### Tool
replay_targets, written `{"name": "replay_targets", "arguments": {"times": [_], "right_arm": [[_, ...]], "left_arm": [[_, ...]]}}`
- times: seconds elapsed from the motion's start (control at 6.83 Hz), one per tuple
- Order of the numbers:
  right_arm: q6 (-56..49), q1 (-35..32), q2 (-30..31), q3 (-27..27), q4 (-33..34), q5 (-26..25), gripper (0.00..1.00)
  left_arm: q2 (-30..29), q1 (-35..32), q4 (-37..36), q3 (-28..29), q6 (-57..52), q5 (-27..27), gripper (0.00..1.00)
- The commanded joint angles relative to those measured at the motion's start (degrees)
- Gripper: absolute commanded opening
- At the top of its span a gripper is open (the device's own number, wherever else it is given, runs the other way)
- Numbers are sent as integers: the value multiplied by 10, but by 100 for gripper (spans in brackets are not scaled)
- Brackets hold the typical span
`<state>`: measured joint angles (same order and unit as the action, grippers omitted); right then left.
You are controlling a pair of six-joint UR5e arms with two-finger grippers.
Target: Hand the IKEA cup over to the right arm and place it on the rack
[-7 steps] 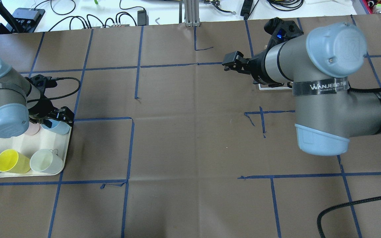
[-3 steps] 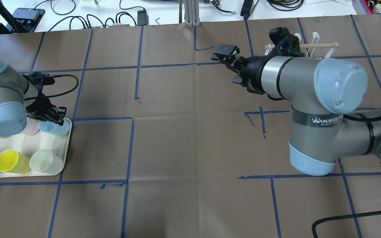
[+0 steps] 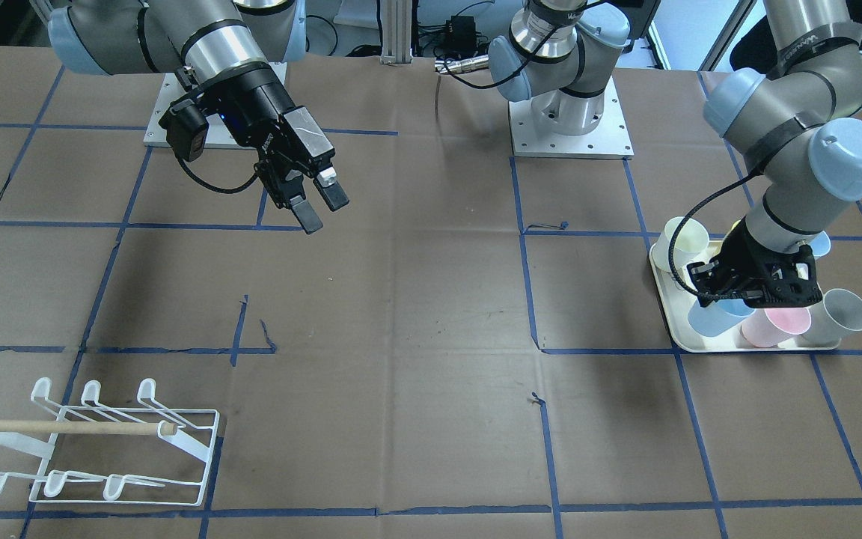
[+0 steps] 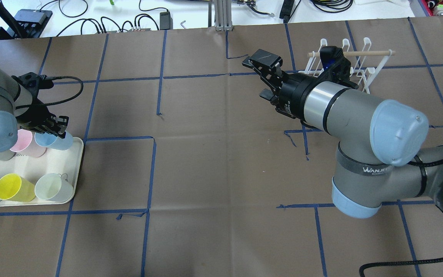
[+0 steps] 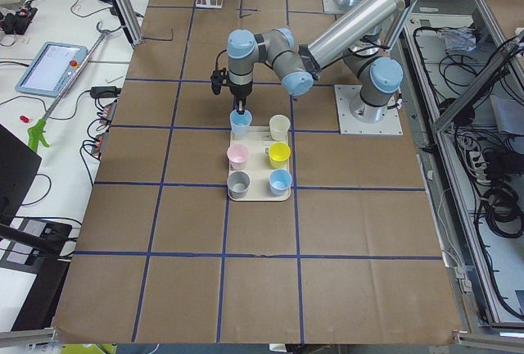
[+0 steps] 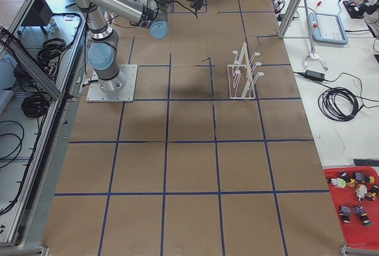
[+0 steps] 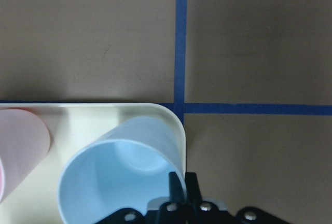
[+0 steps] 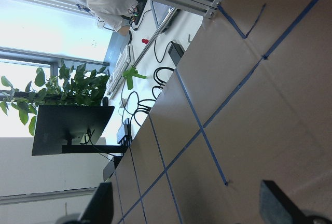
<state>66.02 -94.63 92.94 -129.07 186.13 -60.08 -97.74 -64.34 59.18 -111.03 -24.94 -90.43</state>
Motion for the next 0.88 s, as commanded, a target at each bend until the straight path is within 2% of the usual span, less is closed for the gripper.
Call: {"name": "replay_targets", "arguments": {"times": [0.0, 0.15, 0.44, 0.59, 0.73], "right_arm": [[123, 0, -2, -29, 103, 26, 100], [166, 0, -10, -35, 147, 26, 100], [212, 0, -35, -52, 246, 26, 100], [222, 0, -50, -69, 286, 26, 100], [223, 0, -57, -74, 305, 23, 100]], "left_arm": [[18, -12, 145, 104, 7, 2, 0], [16, -44, 198, 159, 27, 1, 0], [13, -134, 231, 220, 106, 5, 0], [19, -165, 225, 220, 115, 51, 0], [20, -181, 219, 217, 142, 125, 0]]}}
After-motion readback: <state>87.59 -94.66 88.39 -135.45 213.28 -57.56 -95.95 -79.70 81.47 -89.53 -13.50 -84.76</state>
